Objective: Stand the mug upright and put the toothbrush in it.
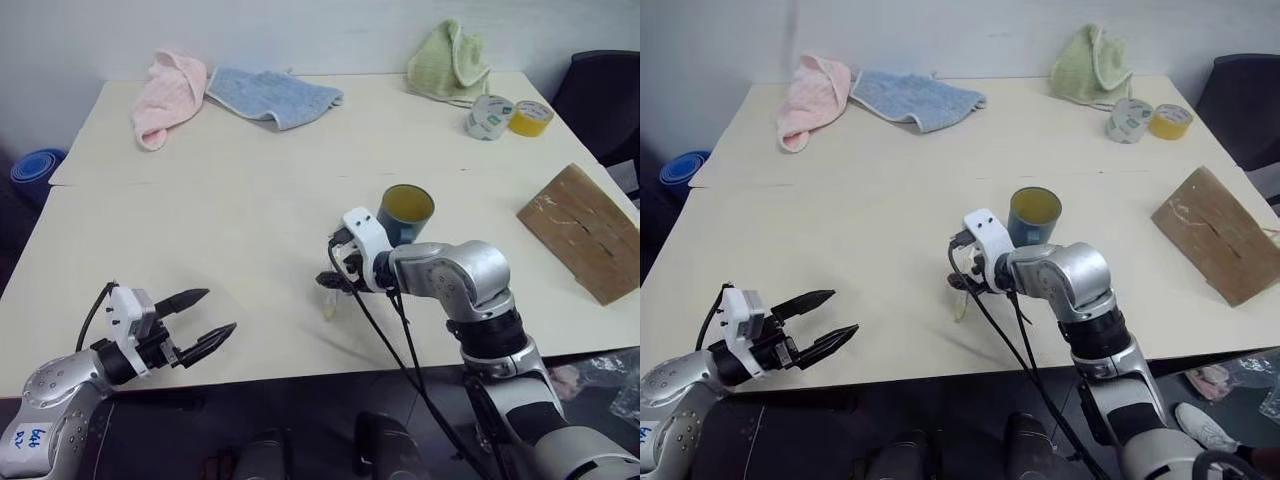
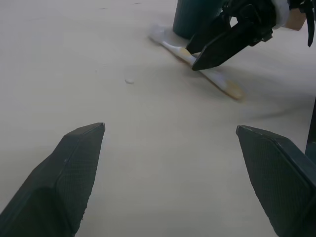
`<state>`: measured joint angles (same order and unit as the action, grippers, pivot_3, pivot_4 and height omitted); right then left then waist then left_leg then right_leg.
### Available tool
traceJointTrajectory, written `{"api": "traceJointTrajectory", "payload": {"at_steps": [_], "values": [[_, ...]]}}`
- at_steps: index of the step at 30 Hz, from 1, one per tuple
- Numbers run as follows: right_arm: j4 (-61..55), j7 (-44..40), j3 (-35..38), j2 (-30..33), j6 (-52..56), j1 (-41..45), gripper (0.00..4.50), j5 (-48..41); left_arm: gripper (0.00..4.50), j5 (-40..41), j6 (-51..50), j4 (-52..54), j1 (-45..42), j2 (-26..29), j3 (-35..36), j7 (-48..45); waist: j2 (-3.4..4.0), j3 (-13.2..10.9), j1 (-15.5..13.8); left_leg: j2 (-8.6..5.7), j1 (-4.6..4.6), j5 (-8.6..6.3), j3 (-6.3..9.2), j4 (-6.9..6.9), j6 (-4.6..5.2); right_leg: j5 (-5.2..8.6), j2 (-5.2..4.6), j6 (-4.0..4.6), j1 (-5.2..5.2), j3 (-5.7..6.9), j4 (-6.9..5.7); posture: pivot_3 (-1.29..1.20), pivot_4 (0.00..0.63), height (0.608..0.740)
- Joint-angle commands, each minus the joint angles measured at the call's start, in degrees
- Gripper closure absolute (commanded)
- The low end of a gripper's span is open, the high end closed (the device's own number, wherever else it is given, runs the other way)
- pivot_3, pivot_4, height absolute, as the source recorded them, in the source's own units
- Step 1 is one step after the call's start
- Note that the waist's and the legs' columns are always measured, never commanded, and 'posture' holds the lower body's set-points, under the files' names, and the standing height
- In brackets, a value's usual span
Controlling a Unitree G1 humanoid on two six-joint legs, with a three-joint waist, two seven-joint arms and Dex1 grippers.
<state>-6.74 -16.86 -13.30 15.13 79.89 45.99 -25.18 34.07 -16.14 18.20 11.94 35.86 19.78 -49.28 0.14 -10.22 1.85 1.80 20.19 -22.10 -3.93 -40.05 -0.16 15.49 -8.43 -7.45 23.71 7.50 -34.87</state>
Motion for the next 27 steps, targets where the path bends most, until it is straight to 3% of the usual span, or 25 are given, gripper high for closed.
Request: {"api": "traceJointTrajectory", "payload": {"at_steps": [1, 7, 11, 15, 17, 20, 23, 27], "values": [[4.7, -1.5, -4.3, -0.1, -1.7, -0.7, 1.59, 2.1, 0.00, 0.9, 0.9, 3.3, 0.5, -0.6, 0.2, -0.3, -0.14, 0.1, 0.1, 0.02, -0.01, 0.00, 0.00, 0.01, -0.01, 0.01, 0.02, 0.02, 0.00, 0.00, -0.01, 0.00, 0.150, 0.740], [4.8, -6.0, -3.6, 1.8, -0.4, 0.1, 3.55, 1.3, 0.00, 2.1, 3.5, 6.3, 2.4, -1.8, 0.4, -3.3, -0.18, 0.2, 0.1, 0.04, -0.03, 0.01, 0.01, 0.05, -0.02, 0.03, 0.03, 0.05, 0.00, 0.02, -0.02, 0.00, 0.150, 0.740], [0.2, -17.2, -0.1, 5.0, -2.4, -0.3, 4.30, -6.2, 0.00, 3.3, 3.7, 7.6, 2.7, -2.9, 0.9, -2.7, -0.19, 0.2, -0.5, 0.00, 0.04, 0.00, 0.07, 0.03, 0.00, 0.03, 0.00, 0.05, -0.03, 0.02, 0.08, 0.00, 0.150, 0.740], [-4.2, -27.8, 7.5, 6.5, -9.8, -1.6, 4.35, -14.1, 0.00, 3.9, 3.4, 7.3, 2.4, -2.8, 1.5, -2.8, -0.08, 0.2, -0.3, -0.02, 0.15, -0.02, 0.15, 0.01, 0.03, 0.03, 0.00, 0.05, -0.02, 0.03, 0.19, 0.00, 0.150, 0.740], [-5.3, -31.1, 16.5, 5.0, -14.5, -2.0, 4.35, -20.7, 0.00, 5.1, 2.7, 7.3, 1.4, -2.9, 1.8, -2.4, -0.07, 0.2, -0.3, 0.00, 0.15, -0.02, 0.15, 0.03, 0.03, 0.03, 0.01, 0.05, -0.01, 0.04, 0.19, 0.00, 0.150, 0.740], [-3.6, -28.9, 29.7, 1.7, -23.1, -0.4, 4.35, -27.4, 0.00, 7.5, 1.1, 7.8, -0.6, -3.0, 1.8, -1.6, -0.07, 0.2, -0.4, 0.00, 0.14, -0.02, 0.15, 0.03, 0.03, 0.02, 0.02, 0.04, -0.02, 0.04, 0.19, 0.00, 0.150, 0.740], [2.5, -29.2, 32.9, 5.1, -36.9, 1.9, 4.35, -20.1, 0.00, 9.6, -1.1, 8.8, -4.1, -3.1, 0.1, -0.2, -0.08, 0.2, -0.6, -0.04, 0.13, -0.02, 0.15, 0.01, 0.03, 0.01, 0.00, 0.02, -0.04, 0.01, 0.18, 0.00, 0.150, 0.740], [15.8, -30.4, 31.4, 8.5, -59.4, 3.4, 4.35, -7.2, 0.00, 10.1, -2.5, 8.2, -9.1, -4.0, -2.8, 0.8, -0.08, 0.2, -0.3, -0.07, 0.09, -0.01, 0.05, 0.06, 0.03, 0.01, 0.01, 0.02, -0.03, -0.02, 0.18, 0.00, 0.150, 0.740]]}}
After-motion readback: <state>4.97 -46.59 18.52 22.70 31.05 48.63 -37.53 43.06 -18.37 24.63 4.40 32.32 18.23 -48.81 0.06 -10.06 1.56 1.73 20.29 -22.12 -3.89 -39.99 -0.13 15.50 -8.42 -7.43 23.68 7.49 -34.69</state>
